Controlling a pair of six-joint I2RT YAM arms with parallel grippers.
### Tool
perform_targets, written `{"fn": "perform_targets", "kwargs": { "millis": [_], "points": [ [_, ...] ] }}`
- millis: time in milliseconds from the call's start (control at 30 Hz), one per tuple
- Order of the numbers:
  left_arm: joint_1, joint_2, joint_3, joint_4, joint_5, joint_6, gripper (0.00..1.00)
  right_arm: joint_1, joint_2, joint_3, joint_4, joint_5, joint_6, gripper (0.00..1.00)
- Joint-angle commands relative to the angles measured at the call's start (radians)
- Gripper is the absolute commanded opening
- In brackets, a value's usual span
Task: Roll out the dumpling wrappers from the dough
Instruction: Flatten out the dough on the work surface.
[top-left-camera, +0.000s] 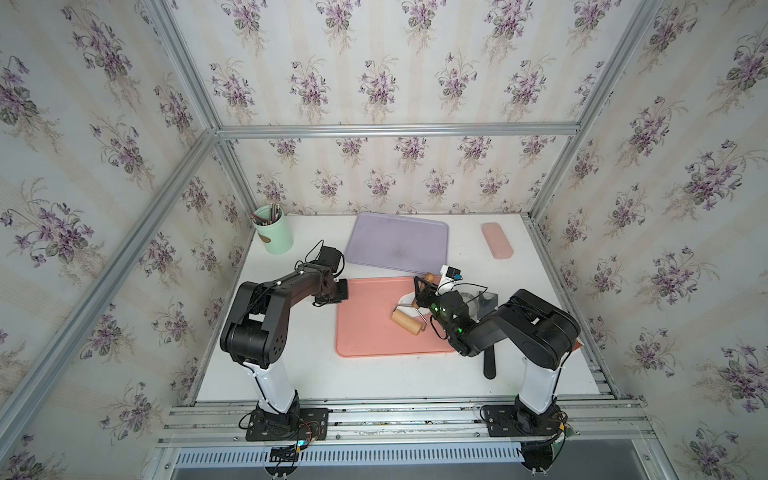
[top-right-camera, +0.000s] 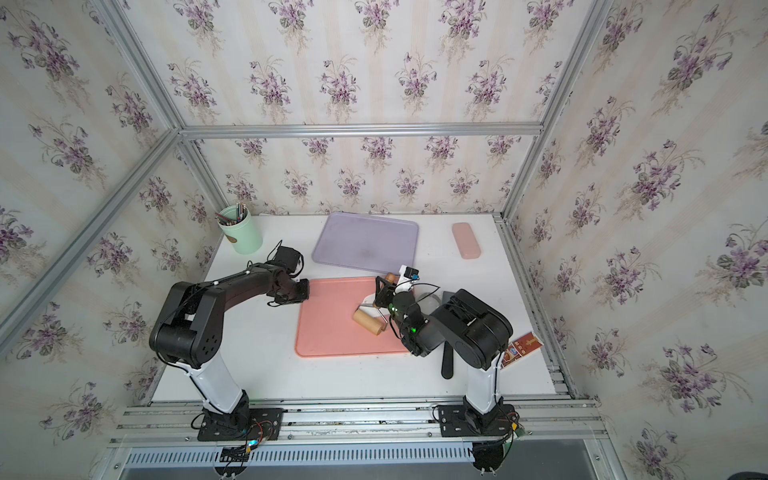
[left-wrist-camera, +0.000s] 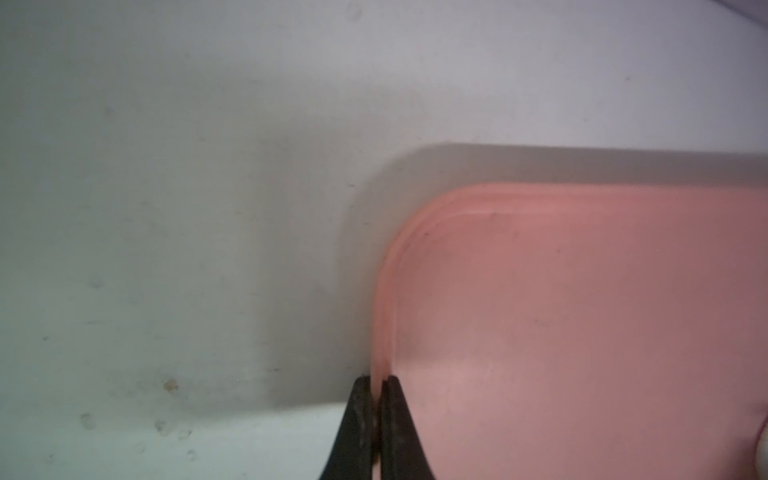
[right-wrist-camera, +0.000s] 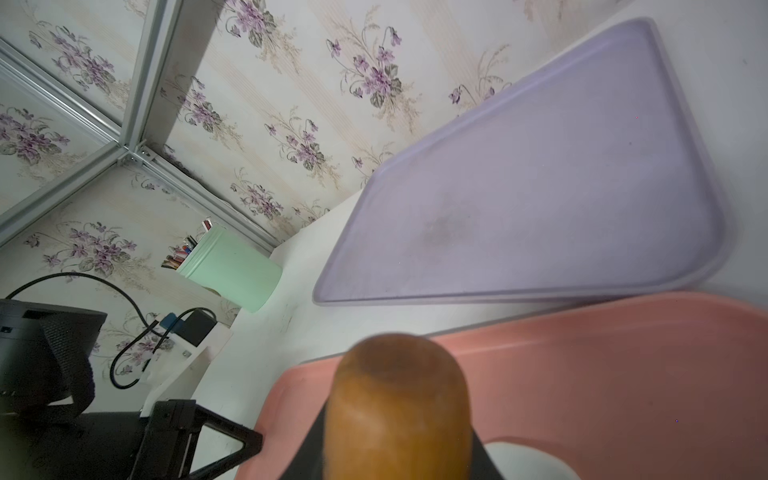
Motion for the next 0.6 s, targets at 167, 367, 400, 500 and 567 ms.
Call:
{"fn": "perform_targets", "kwargs": {
  "millis": [167,367,400,500,567],
  "points": [
    [-0.008,0.001,-0.03,-0.039,0.012,0.013,0.0,-0.155,-0.171,0.059,-0.234,-0.045,-0.066,0.0],
    [-0.007,0.007,-0.036,-0.034,0.015,0.013,0.0,-0.218,-0.07,0.088,-0.198,0.021,-0.214,0.0],
    [-0.006,0.008,-0.035,-0.036,0.016,0.013,0.0,-0.219,-0.049,0.091,-0.188,0.032,-0.23,0.0],
    [-0.007,0.007,-0.034,-0.04,0.015,0.014,0.0,-0.221,-0.04,0.068,-0.162,0.032,-0.244,0.0],
    [-0.007,0.005,-0.036,-0.039,0.019,0.01,0.0,-0.193,-0.059,0.058,-0.193,0.076,-0.268,0.0]
  ]
}}
